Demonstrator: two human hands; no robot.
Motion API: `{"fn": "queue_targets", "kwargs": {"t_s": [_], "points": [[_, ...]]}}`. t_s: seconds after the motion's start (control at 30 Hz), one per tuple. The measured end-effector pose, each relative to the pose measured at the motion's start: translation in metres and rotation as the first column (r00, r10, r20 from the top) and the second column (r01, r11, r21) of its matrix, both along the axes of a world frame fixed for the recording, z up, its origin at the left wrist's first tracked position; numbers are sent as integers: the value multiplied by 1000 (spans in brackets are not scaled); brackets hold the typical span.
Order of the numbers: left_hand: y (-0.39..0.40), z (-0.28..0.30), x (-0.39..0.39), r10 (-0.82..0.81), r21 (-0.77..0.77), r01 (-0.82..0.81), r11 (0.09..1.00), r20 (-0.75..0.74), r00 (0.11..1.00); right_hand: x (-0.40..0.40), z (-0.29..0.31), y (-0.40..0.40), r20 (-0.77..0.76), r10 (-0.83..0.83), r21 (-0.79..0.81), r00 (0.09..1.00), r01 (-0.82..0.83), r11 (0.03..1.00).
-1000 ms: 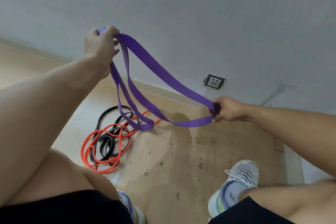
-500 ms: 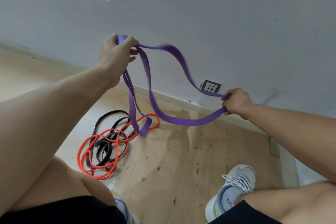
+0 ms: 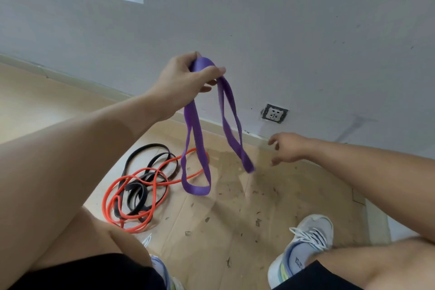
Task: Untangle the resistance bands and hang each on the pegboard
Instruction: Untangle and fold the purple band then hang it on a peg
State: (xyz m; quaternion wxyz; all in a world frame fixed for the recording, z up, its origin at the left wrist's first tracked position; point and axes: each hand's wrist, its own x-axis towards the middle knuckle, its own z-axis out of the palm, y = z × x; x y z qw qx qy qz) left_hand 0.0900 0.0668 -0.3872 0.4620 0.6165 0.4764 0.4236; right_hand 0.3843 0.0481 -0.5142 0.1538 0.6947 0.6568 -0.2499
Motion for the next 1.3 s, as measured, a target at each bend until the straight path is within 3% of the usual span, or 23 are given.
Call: {"fn": "queue_targets", "kwargs": {"t_s": [0.07, 0.17, 0.3, 0.47, 0.93, 1.3], "points": [[-7, 1, 4, -70, 19, 74, 997, -160, 985, -11, 11, 1, -237, -27, 52, 971, 41, 998], [-17, 5, 9, -141, 56, 174, 983, -377, 915, -33, 36, -3, -537, 0, 128, 844, 82, 988], [-17, 6, 9, -173, 76, 230, 970, -444, 879, -60, 54, -12, -689, 93, 218, 718, 84, 972], [-13, 8, 5, -138, 102, 193, 976, -398, 907, -75, 55, -14, -742, 129, 248, 658, 90, 965], [-18, 13, 7, -116, 125, 166, 978, -331, 936, -80, 55, -13, -766, 140, 292, 627, 146, 945], [-22, 15, 12, -83, 165, 137, 977, -300, 950, -80, 61, -20, -730, 107, 300, 675, 175, 938]]}}
